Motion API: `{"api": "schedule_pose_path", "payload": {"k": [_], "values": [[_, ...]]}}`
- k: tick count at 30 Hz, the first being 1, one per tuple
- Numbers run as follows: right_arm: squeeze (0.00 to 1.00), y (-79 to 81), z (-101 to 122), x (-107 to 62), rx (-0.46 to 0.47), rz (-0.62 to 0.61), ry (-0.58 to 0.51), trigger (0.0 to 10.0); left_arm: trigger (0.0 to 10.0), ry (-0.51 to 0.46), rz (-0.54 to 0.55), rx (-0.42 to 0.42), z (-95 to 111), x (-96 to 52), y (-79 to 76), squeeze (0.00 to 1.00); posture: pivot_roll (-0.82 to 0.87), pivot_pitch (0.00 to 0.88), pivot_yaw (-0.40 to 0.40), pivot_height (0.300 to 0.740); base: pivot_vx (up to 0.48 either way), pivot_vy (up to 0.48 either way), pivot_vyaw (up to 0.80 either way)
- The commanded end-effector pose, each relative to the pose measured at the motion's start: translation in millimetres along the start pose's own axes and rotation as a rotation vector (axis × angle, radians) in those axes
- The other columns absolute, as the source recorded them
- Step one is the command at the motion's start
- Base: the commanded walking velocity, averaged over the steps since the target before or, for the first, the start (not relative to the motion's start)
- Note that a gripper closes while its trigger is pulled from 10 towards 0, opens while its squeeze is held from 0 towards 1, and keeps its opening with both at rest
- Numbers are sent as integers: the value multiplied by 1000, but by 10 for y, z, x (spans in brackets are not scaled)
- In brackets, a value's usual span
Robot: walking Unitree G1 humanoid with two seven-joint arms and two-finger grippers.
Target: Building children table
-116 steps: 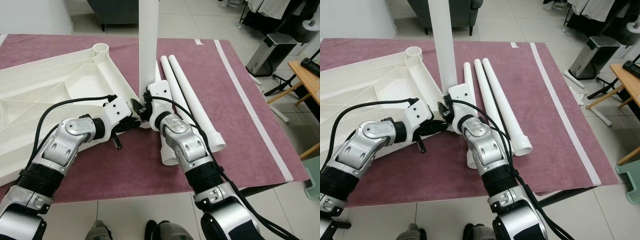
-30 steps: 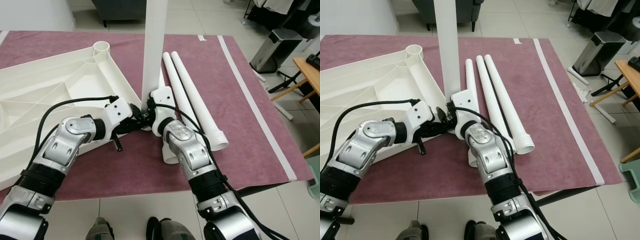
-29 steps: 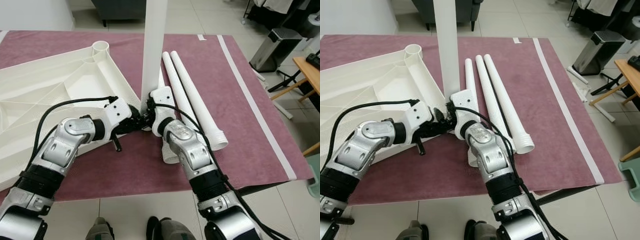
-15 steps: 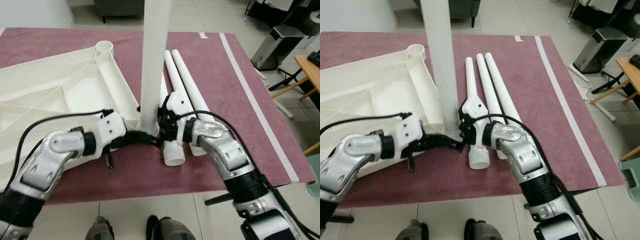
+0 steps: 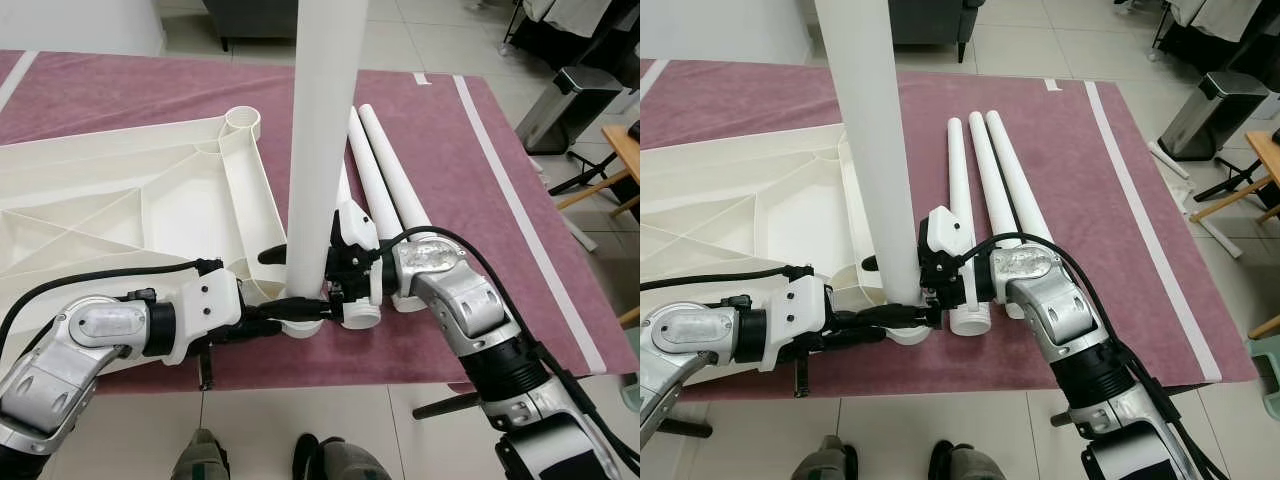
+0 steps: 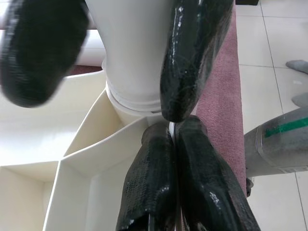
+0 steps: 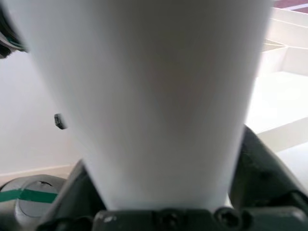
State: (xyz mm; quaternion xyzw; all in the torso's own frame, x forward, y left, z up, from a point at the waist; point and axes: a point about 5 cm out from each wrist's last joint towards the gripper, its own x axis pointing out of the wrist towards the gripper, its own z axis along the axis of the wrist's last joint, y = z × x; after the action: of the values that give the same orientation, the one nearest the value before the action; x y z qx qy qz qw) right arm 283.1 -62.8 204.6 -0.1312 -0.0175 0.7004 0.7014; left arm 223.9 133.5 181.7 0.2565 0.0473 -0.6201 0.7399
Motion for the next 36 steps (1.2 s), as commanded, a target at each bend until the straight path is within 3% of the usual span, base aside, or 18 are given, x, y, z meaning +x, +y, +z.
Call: {"api": "schedule_pose_path", "payload": {"k": [1,7,11,14,15,16,19,22,27,29,30,31,32,33,34,36], "values": [[0,4,-19,13,30,10,-10,0,0,-73,-22,66,191,-18,-40,0,171,154,-76,740,0,0,0],[0,-31,-110,76,69,-90,16,0,0,-75,8,56,182,16,9,0,164,159,-73,740,0,0,0],[0,-218,-327,235,142,-427,115,0,0,-85,130,26,135,146,276,0,160,165,-70,740,0,0,0],[0,-244,-352,257,154,-475,132,0,0,-83,153,22,123,169,331,0,160,165,-70,740,0,0,0],[0,-303,-405,325,180,-603,171,0,0,-88,203,6,100,228,490,0,153,169,-64,740,0,0,0],[0,-323,-421,347,188,-650,185,0,0,-91,217,-1,96,246,541,0,153,169,-64,740,0,0,0],[0,-341,-433,378,194,-696,196,0,0,-89,230,-4,88,267,599,0,149,171,-59,740,0,0,0],[0,-374,-472,457,246,-816,213,0,0,-78,289,-19,74,310,775,0,147,173,-55,740,0,0,0],[0,-384,-483,488,255,-870,222,0,0,-69,314,-22,68,326,848,0,146,173,-55,740,0,0,0],[0,-357,-459,639,283,-943,205,0,0,-34,361,-15,65,364,1010,0,135,176,-46,740,0,0,0],[0,-357,-459,639,283,-943,205,0,0,-34,361,-15,65,364,1010,0,135,176,-46,740,0,0,0],[0,-327,-423,711,283,-932,176,1804,0,-24,369,-10,58,371,1037,0,135,177,-47,740,0,0,0],[0,-327,-423,711,283,-932,176,1804,0,-24,369,-10,58,371,1037,0,135,177,-47,740,0,0,0],[0,-302,-388,753,273,-913,150,4863,0,-17,367,-6,48,374,1036,0,134,177,-47,740,0,0,0],[0,-269,-358,760,258,-877,117,10000,0,-12,358,-5,27,377,998,0,135,179,-49,740,0,0,0],[0,-269,-358,760,258,-877,117,10000,0,-12,358,-5,27,377,998,0,135,179,-49,740,0,0,0]]}}
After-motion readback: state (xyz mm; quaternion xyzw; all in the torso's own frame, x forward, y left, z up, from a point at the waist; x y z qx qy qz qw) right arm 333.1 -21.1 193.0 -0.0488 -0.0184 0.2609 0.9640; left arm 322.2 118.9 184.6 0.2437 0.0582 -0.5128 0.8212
